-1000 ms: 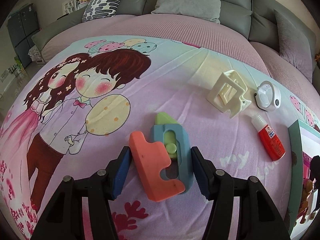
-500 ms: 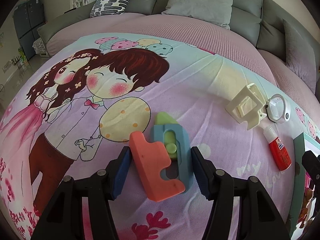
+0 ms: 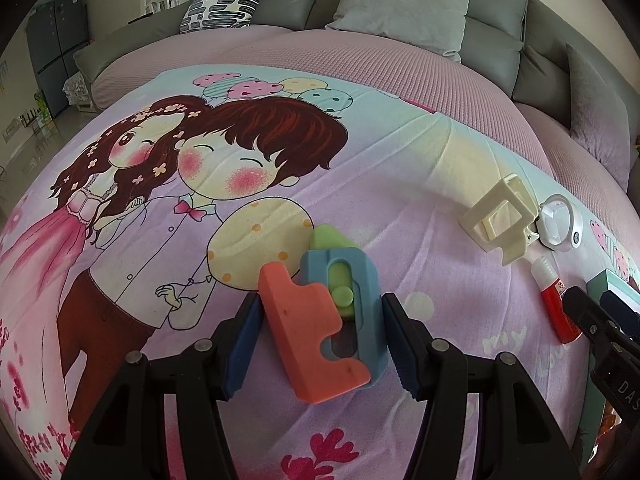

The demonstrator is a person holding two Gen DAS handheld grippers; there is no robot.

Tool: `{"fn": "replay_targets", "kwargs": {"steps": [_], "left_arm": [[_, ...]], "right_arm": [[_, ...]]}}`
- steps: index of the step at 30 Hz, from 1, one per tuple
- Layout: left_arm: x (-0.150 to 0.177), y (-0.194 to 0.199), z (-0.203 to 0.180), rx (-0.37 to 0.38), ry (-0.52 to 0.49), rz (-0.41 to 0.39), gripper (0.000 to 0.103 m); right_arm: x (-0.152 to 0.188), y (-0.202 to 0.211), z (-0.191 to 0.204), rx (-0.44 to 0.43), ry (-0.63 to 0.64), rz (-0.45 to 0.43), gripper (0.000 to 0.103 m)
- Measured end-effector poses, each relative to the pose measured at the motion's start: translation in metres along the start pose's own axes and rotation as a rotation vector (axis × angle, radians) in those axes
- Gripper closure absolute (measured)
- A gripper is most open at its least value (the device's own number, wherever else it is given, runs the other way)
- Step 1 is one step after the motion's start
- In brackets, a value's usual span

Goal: Organize rigid objects
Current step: 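Grasp the orange-blue toy knife with the left tool while the right tool approaches the red glue bottle, then grasp the red glue bottle with the right tool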

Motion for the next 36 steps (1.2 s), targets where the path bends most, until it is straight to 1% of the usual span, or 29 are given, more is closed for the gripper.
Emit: {"fn": "replay_targets", "kwargs": {"steps": [4, 6, 10, 12, 14, 18, 23, 28, 30, 34, 36], "left_arm": [[0.000, -0.001, 0.001, 0.002, 0.000, 0.000, 0.041], [0.000, -0.001, 0.000, -0.001, -0.002, 0.000, 0.041], [0.000, -0.001, -0.001, -0.007, -0.006, 0.000, 0.041], [0.000, -0.001, -0.001, -0.010, -0.008, 0.000, 0.041], [0.000, -0.001, -0.002, -0.017, -0.012, -0.001, 0.041], [0.000, 0.000, -0.004, -0.027, -0.023, -0.004, 0.041], [0.001, 0.001, -0.010, 0.003, -0.050, -0.006, 0.042], [0.002, 0.003, -0.021, 0.072, -0.080, -0.006, 0.042], [0.003, 0.005, -0.025, 0.089, -0.093, -0.006, 0.042], [0.004, 0.008, -0.033, 0.149, -0.105, -0.003, 0.042], [0.005, 0.010, -0.039, 0.155, -0.119, -0.007, 0.042]], "right_arm": [[0.001, -0.007, 0.005, -0.002, 0.009, 0.020, 0.030], [0.001, -0.008, 0.006, -0.001, 0.013, 0.026, 0.035], [0.001, -0.012, 0.008, -0.002, 0.011, 0.041, 0.038], [0.002, -0.014, 0.009, -0.003, 0.012, 0.051, 0.054], [0.003, -0.017, 0.010, 0.001, 0.009, 0.064, 0.056], [0.007, -0.018, 0.012, 0.006, 0.009, 0.072, 0.066], [0.013, -0.015, 0.015, -0.006, -0.008, 0.073, 0.069], [0.024, -0.005, 0.011, -0.051, -0.076, 0.058, 0.070], [0.029, 0.002, 0.007, -0.068, -0.108, 0.040, 0.070], [0.038, 0.018, 0.000, -0.086, -0.152, 0.004, 0.071], [0.042, 0.025, -0.005, -0.080, -0.168, -0.007, 0.071]]}}
Point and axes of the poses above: each gripper's, at about its wrist camera, not at the fingertips, and y roughly against the way its jaws point, z to its left, x to its underside, the point moved 2 cm from there along -y, roughly the way its jaws point, and after that the axes turned 12 degrees about z, right-handed, at the moved point
